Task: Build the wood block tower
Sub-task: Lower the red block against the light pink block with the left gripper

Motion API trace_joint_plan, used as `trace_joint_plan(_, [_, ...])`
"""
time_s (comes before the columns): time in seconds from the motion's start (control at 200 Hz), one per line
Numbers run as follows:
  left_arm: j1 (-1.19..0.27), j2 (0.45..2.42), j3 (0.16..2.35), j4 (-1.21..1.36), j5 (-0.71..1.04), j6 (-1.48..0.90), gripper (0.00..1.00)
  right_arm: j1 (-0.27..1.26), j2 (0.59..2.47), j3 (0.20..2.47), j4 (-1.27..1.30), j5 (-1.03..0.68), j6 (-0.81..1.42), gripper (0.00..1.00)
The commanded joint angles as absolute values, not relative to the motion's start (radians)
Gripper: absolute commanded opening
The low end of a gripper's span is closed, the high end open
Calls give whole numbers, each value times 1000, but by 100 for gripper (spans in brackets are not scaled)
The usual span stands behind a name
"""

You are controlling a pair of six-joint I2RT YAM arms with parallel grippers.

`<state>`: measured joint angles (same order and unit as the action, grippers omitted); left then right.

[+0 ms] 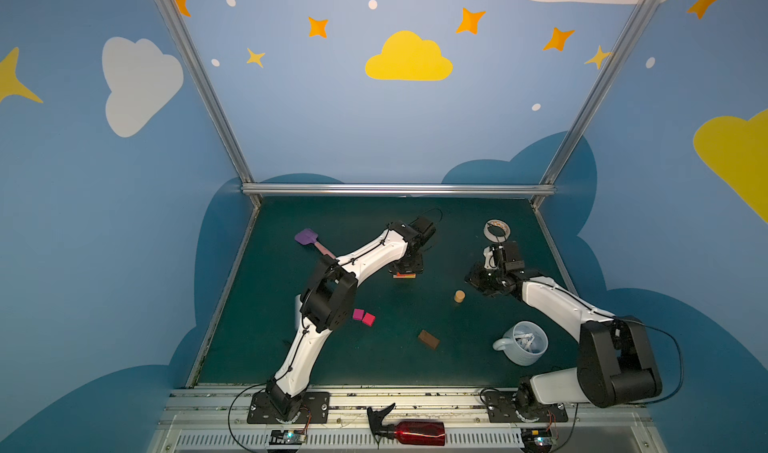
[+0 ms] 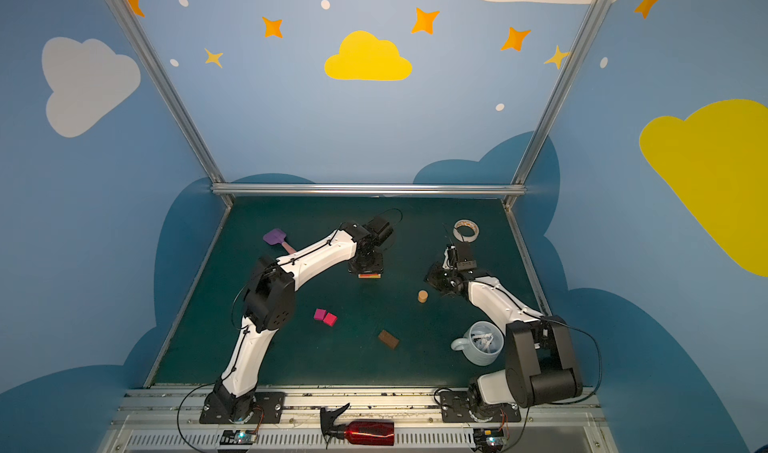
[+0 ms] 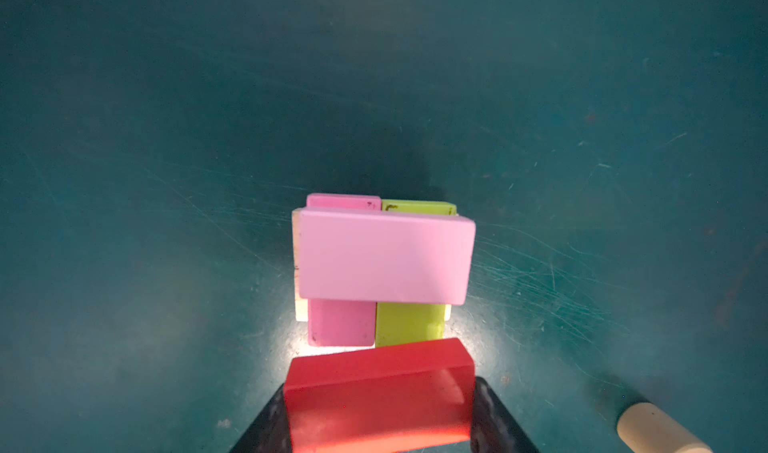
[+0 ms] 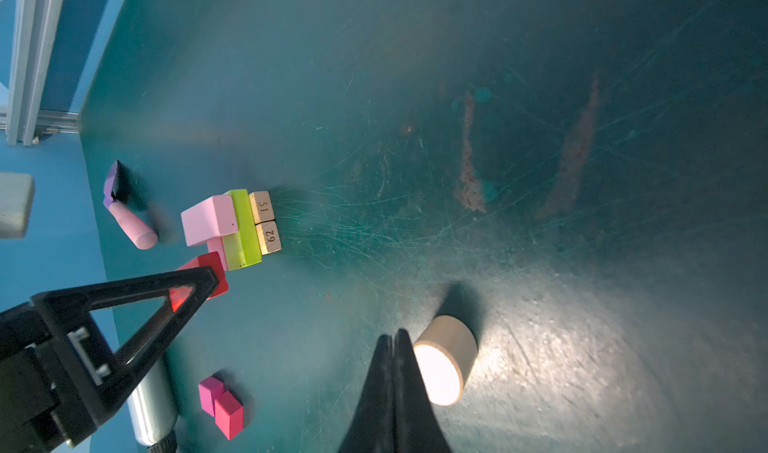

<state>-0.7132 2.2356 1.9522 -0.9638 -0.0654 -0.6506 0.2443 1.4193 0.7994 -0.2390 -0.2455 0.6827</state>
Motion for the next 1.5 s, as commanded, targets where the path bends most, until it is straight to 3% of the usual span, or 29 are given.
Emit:
trace_joint_plan(0.0, [-708,2258,1976,-970,-74,-644,49,248,1432,830,-255,-233,670,0])
trace_joint_plan(1.212, [-698,2321,2032,-1003,-89,-659,51,250,1451,828,-247,-236,674,0])
trace_joint_plan(1.497, [-696,2322,2037,-1004,-94,-667,56,252,1451,829,-247,-236,673,0])
